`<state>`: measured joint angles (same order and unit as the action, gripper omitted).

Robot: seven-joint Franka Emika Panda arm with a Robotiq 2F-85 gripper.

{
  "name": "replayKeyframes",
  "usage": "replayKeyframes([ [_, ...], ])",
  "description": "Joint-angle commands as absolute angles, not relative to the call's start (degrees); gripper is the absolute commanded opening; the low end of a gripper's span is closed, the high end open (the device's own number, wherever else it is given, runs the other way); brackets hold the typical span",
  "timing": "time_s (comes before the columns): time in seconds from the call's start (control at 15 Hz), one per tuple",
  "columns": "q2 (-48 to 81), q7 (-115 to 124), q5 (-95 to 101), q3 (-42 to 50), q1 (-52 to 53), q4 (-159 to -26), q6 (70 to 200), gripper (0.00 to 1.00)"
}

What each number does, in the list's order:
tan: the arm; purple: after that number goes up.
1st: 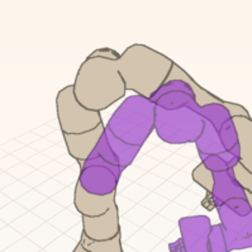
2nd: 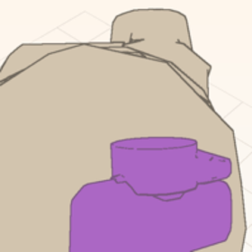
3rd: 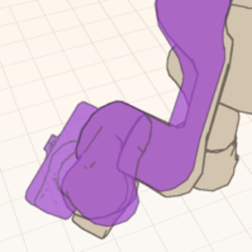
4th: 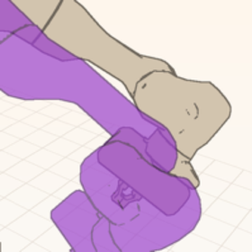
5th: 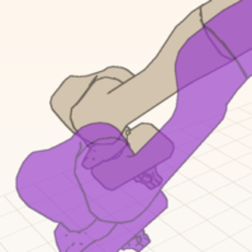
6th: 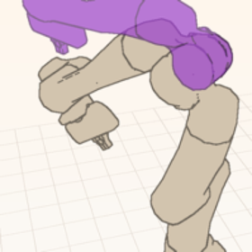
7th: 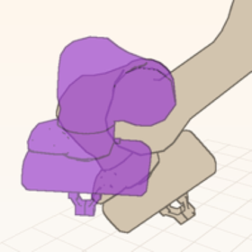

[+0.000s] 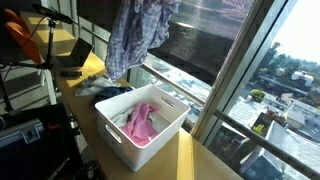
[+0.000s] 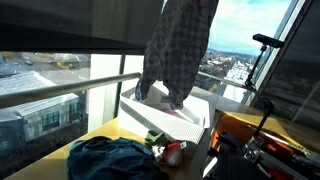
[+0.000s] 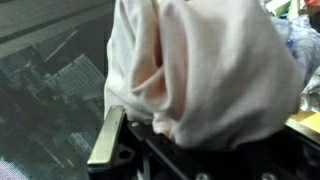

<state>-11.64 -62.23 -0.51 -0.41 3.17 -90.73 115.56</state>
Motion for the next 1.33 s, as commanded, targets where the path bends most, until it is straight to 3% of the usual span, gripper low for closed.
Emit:
replayKeyframes([
  [0.0,-11.52,-64.77,-2.13,2.98,2.3,-91.95,116.41,0.0],
  [0.73,-10.18,-66.58,-6.22,5.28,1.3,-111.98,122.67,0.0],
  [1.2,-0.64,-69.69,-9.41,4.66,0.95,-118.05,130.98,0.0],
  [1.27,0.84,-69.57,-9.4,4.14,0.83,-117.99,131.84,0.22],
])
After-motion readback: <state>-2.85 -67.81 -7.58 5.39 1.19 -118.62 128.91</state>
